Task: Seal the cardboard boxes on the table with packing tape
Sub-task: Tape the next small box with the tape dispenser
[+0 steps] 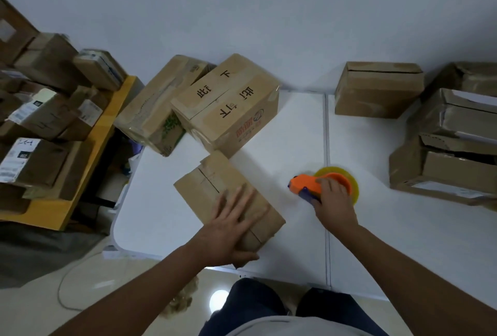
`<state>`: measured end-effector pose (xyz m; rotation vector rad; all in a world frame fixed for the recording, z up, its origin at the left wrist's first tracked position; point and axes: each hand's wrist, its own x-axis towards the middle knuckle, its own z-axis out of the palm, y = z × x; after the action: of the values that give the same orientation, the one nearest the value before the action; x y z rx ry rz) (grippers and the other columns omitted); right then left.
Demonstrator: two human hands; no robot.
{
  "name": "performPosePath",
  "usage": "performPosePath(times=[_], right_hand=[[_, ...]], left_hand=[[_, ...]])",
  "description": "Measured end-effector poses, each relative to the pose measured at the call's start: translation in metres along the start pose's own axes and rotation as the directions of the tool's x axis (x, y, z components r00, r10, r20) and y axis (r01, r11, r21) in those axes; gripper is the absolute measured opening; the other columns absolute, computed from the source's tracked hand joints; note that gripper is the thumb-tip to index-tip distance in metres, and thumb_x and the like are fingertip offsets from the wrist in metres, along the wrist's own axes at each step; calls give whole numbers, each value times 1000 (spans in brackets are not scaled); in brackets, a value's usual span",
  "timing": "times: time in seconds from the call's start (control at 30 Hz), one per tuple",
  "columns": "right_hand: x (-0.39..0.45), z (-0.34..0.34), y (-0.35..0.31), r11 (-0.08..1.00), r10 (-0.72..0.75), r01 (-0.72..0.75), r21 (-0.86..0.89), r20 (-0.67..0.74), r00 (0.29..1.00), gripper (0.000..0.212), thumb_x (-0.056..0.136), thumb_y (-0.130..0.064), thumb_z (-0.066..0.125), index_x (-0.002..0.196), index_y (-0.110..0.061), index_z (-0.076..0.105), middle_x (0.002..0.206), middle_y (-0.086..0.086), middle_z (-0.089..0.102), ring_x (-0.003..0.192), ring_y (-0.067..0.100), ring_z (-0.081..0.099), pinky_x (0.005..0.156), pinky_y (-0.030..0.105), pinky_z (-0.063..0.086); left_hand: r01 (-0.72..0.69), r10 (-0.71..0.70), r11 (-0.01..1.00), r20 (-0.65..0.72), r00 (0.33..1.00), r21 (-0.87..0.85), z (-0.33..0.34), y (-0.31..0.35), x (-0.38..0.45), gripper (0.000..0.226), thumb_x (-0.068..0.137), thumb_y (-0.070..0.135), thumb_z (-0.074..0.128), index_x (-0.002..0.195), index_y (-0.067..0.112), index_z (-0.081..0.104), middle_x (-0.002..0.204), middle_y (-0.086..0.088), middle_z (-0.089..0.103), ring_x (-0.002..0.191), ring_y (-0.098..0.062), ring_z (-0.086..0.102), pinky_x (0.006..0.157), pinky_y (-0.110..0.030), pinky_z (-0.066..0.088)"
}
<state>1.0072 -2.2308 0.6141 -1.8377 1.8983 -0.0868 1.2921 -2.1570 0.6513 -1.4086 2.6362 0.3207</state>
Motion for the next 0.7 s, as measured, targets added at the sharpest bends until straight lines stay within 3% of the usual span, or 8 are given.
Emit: performPosePath(times=[0.07, 0.17, 0.3, 0.4, 0.47, 0.53, 0.63, 0.7], right_hand=[[-10, 4, -9, 989, -77, 85, 120, -69, 995, 30, 90, -5, 57, 120, -4, 56, 117, 15, 55, 105, 34, 52, 86, 46, 45], [-29, 11, -25, 943, -96, 71, 324, 61, 994, 23, 92, 1, 47, 105, -10, 62, 113, 7, 60, 104, 23, 56, 87, 37, 47], [-42, 11, -21, 951, -11, -117, 286, 409, 912, 25, 92, 0, 45, 102, -14, 64, 111, 5, 65, 104, 21, 60, 85, 30, 48], [-55, 5, -9, 838, 116, -400, 372, 594, 796, 19, 95, -5, 46, 105, -9, 62, 99, 10, 66, 81, 21, 66, 68, 29, 56], [-63, 2, -2, 733, 142, -499, 463, 613, 777, 18, 97, -7, 47, 107, -8, 61, 94, 12, 68, 77, 21, 68, 63, 28, 57], [-69, 1, 5, 674, 137, -508, 536, 586, 799, 18, 98, -8, 47, 109, -9, 61, 95, 10, 69, 81, 20, 69, 64, 25, 56], [-72, 1, 8, 652, 126, -462, 602, 514, 848, 18, 96, -6, 49, 105, -11, 64, 100, 8, 71, 90, 20, 70, 75, 28, 56], [-74, 1, 6, 667, 136, -444, 598, 489, 862, 23, 93, 2, 46, 95, -9, 67, 98, 9, 71, 90, 21, 69, 79, 31, 56]], left_hand=[[130, -129, 991, 38, 991, -25, 3, 1, -13, 105, 80, 87, 41, 158, 34, -3, 164, -10, -21, 150, -34, -20, 118, -66, 3], [150, -148, 989, 102, 984, -14, 7, 3, -17, 105, 79, 89, 38, 157, 37, -8, 164, -6, -21, 149, -33, -22, 115, -69, 2], [-13, 14, 1000, 123, 992, -8, 10, 19, -9, 103, 81, 86, 39, 158, 33, -4, 165, -8, -19, 149, -35, -22, 114, -66, -11], [-185, 182, 983, 142, 973, 5, 11, 31, 5, 100, 83, 77, 48, 159, 33, 1, 165, -5, -19, 148, -38, -23, 113, -65, -15], [-265, 257, 963, 135, 957, 42, 5, 33, 18, 97, 82, 70, 56, 159, 32, 10, 166, -3, -15, 149, -37, -20, 115, -65, -9], [-260, 252, 962, 99, 963, 83, -4, 31, 27, 92, 81, 61, 61, 157, 33, 19, 165, -5, -18, 150, -36, -19, 118, -63, -4], [-120, 112, 991, 103, 988, 67, -7, 19, 25, 87, 88, 42, 64, 158, 32, 12, 163, -3, -26, 151, -30, -17, 121, -57, 7], [-87, 80, 995, 116, 990, 55, -4, 8, 22, 86, 95, 41, 59, 159, 32, 3, 163, -4, -23, 152, -26, -14, 123, -51, 8]])
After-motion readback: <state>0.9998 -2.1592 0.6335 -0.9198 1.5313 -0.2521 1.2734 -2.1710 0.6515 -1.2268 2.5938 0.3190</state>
